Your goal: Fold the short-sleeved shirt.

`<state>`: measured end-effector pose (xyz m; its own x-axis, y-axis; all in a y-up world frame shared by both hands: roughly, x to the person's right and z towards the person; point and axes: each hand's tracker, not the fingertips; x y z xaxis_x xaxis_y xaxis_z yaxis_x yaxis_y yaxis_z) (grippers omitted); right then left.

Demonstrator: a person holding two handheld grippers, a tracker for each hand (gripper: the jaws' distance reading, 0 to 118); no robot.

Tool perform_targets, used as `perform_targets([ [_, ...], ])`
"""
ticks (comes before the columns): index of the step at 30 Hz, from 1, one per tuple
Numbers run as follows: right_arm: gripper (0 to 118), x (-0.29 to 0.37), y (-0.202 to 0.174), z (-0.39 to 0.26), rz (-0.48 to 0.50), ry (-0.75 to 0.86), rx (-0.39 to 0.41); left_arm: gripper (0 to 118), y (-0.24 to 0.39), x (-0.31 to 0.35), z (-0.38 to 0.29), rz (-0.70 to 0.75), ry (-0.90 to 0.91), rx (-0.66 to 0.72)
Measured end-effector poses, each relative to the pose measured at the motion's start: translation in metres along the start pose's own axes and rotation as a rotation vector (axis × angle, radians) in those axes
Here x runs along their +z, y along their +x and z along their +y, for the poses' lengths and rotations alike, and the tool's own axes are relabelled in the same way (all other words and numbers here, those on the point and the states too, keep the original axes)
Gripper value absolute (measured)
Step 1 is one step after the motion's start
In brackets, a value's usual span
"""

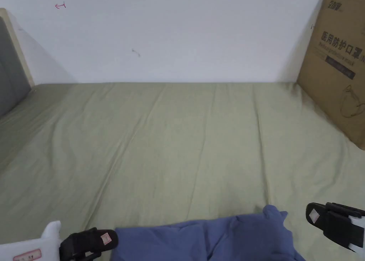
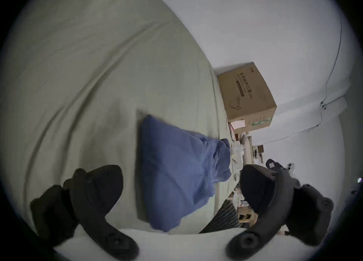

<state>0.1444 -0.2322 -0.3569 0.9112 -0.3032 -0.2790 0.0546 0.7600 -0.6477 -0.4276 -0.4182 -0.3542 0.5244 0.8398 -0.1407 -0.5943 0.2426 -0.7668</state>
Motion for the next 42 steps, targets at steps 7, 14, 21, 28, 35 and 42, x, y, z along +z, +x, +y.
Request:
perform_targets([
  [7,0,-0.009,-0.018,-0.001,-0.029,-0.044,0.068,118,-0.036,-0.042,-0.011,-0.337,-0.106,0.223],
  [14,0,-0.018,-0.034,0.0,0.011,-0.066,0.102,115,-0.037,-0.095,-0.018,-0.437,-0.274,0.193],
  [21,0,-0.022,-0.028,0.003,0.02,-0.083,0.107,5,-0.028,-0.089,-0.023,-0.146,-0.218,0.155],
  [28,0,-0.007,-0.025,0.008,0.049,-0.045,0.079,6,0.038,-0.006,-0.019,0.157,-0.082,-0.104],
  [35,0,0.0,-0.022,0.002,0.096,-0.019,0.047,6,0.113,0.043,-0.008,0.692,-0.011,-0.445],
  [42,0,0.009,-0.012,-0.009,0.109,-0.027,0.03,7,0.16,-0.007,-0.012,0.394,-0.07,-0.252],
])
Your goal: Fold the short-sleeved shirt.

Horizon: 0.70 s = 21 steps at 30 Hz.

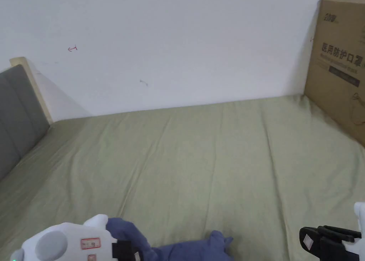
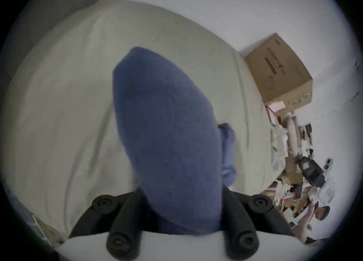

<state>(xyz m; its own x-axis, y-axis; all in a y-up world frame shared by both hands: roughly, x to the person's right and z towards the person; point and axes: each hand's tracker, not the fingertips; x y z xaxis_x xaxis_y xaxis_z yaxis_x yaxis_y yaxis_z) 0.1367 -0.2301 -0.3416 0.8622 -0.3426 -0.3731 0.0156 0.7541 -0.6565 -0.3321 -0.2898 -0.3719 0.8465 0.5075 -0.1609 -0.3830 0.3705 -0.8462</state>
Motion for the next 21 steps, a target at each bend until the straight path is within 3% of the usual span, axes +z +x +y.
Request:
perform_targets([
  [3,0,0.007,0.009,-0.003,-0.018,-0.004,-0.023,10,0.038,-0.042,0.0,0.0,-0.072,-0.083],
  [5,0,0.012,0.013,-0.005,-0.027,-0.002,-0.051,30,0.051,-0.069,0.001,-0.039,-0.094,-0.092],
  [6,0,0.014,0.016,-0.005,-0.029,-0.002,-0.056,47,0.056,-0.083,0.0,-0.072,-0.117,-0.076],
  [7,0,0.016,0.018,-0.005,-0.03,-0.003,-0.058,79,0.06,-0.096,-0.001,-0.095,-0.148,-0.053],
  [8,0,0.017,0.019,-0.006,-0.033,-0.002,-0.06,101,0.064,-0.107,-0.002,-0.134,-0.172,-0.03],
  [9,0,0.018,0.02,-0.006,-0.036,-0.002,-0.061,115,0.067,-0.114,-0.004,-0.174,-0.188,-0.015],
  [13,0,0.021,0.024,-0.006,-0.037,0.006,-0.075,117,0.068,-0.107,-0.009,-0.389,-0.124,0.05],
  [15,0,0.02,0.026,-0.005,-0.031,0.008,-0.086,117,0.066,-0.088,-0.012,-0.408,-0.079,0.063],
  [17,0,0.018,0.027,-0.005,-0.028,0.009,-0.09,111,0.064,-0.067,-0.014,-0.358,-0.048,-0.001],
  [18,0,0.017,0.027,-0.005,-0.028,0.009,-0.089,98,0.064,-0.057,-0.016,-0.313,-0.007,-0.044],
  [20,0,0.015,0.027,-0.004,-0.027,0.012,-0.09,24,0.069,-0.037,-0.025,-0.195,0.073,-0.153],
  [21,0,0.015,0.027,-0.005,-0.025,0.013,-0.093,1,0.072,-0.034,-0.029,-0.159,0.087,-0.194],
])
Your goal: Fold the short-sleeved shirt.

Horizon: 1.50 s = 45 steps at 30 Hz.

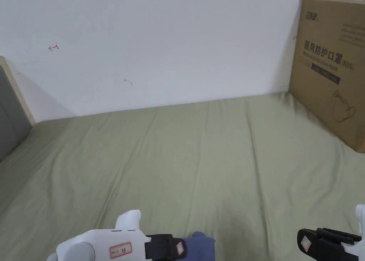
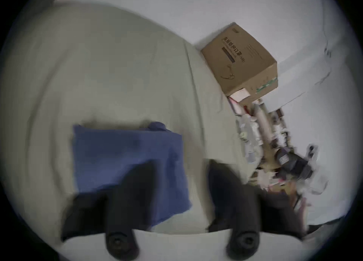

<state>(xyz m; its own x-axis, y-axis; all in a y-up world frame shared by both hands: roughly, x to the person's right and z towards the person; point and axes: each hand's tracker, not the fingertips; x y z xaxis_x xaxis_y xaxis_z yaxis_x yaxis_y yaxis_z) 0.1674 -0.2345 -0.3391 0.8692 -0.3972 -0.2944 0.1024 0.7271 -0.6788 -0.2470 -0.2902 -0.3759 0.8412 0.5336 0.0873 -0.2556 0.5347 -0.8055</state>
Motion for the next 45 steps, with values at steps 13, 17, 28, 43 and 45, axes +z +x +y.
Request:
perform_targets([
  [13,0,-0.005,0.004,-0.004,-0.019,-0.025,-0.005,2,0.012,-0.124,-0.027,0.134,-0.219,0.011],
  [17,0,-0.006,0.002,-0.006,-0.026,-0.042,-0.017,2,-0.004,-0.151,-0.042,-0.064,-0.255,0.18],
  [28,0,-0.005,-0.03,0.016,0.035,-0.041,0.056,2,0.027,0.009,0.001,0.013,0.243,-0.102],
  [43,0,0.013,-0.1,0.063,-0.135,0.564,0.272,2,0.07,0.162,-0.006,0.485,0.908,-0.319],
  [45,0,0.011,-0.096,0.053,-0.143,0.582,0.265,2,0.065,0.157,-0.014,0.497,0.889,-0.312],
])
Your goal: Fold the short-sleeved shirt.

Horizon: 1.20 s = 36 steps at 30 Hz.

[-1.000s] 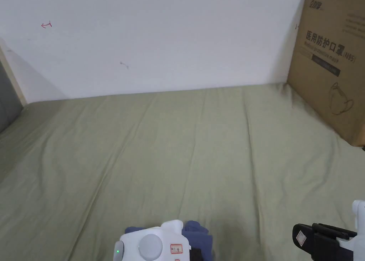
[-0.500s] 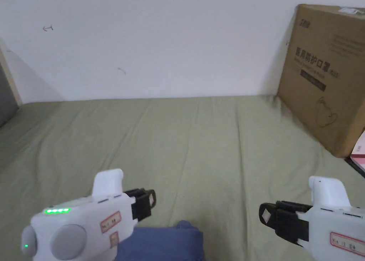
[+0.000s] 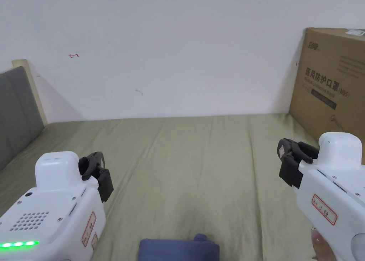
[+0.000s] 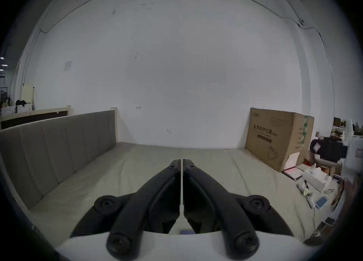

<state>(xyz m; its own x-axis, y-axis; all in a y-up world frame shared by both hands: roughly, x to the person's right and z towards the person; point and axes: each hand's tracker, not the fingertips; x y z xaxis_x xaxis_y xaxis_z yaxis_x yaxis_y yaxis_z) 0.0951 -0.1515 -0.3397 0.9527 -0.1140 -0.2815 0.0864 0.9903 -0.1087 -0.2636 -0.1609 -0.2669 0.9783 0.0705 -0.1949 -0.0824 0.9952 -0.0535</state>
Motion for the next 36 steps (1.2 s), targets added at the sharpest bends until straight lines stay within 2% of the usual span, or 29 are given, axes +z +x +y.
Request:
perform_targets([
  [3,0,0.003,0.007,-0.028,-0.077,0.091,0.083,2,-0.004,0.005,-0.023,0.034,-0.008,0.012],
  [4,0,0.002,0.011,-0.038,-0.112,0.073,0.089,2,-0.006,0.006,-0.03,0.034,-0.013,0.023],
  [7,0,-0.004,0.025,-0.058,-0.147,-0.09,0.039,2,-0.003,0.01,-0.043,0.105,-0.007,-0.023],
  [9,0,0.0,0.033,-0.062,-0.142,-0.067,0.015,2,-0.002,0.009,-0.046,0.096,0.004,-0.062],
  [14,0,-0.001,0.039,-0.057,-0.17,-0.068,-0.002,2,0.0,0.001,-0.051,0.088,-0.034,-0.054],
  [18,0,0.0,0.039,-0.055,-0.183,-0.062,0.004,2,0.004,0.0,-0.056,0.086,-0.048,-0.068],
  [21,0,0.0,0.035,-0.052,-0.165,-0.075,0.003,2,0.006,-0.001,-0.056,0.068,-0.062,-0.08],
  [22,0,-0.002,0.032,-0.052,-0.121,-0.1,-0.013,2,0.006,-0.001,-0.054,0.063,-0.063,-0.076],
  [25,0,-0.032,0.02,-0.063,0.037,-0.319,-0.069,2,0.003,0.001,-0.05,0.054,-0.069,-0.032],
  [29,0,-0.093,-0.001,-0.122,0.317,-0.8,-0.292,2,-0.006,0.004,-0.057,-0.003,-0.154,0.049],
  [30,0,-0.105,-0.008,-0.14,0.335,-0.908,-0.311,2,-0.008,0.004,-0.059,0.019,-0.162,0.033],
  [32,0,-0.12,-0.025,-0.181,0.361,-1.055,-0.279,2,-0.016,0.004,-0.068,0.04,-0.201,0.034],
  [34,0,-0.129,-0.032,-0.213,0.377,-1.1,-0.258,2,-0.028,-0.001,-0.078,0.019,-0.26,0.063],
  [36,0,-0.133,-0.026,-0.233,0.311,-1.123,-0.281,2,-0.045,-0.006,-0.087,-0.042,-0.3,0.12],
])
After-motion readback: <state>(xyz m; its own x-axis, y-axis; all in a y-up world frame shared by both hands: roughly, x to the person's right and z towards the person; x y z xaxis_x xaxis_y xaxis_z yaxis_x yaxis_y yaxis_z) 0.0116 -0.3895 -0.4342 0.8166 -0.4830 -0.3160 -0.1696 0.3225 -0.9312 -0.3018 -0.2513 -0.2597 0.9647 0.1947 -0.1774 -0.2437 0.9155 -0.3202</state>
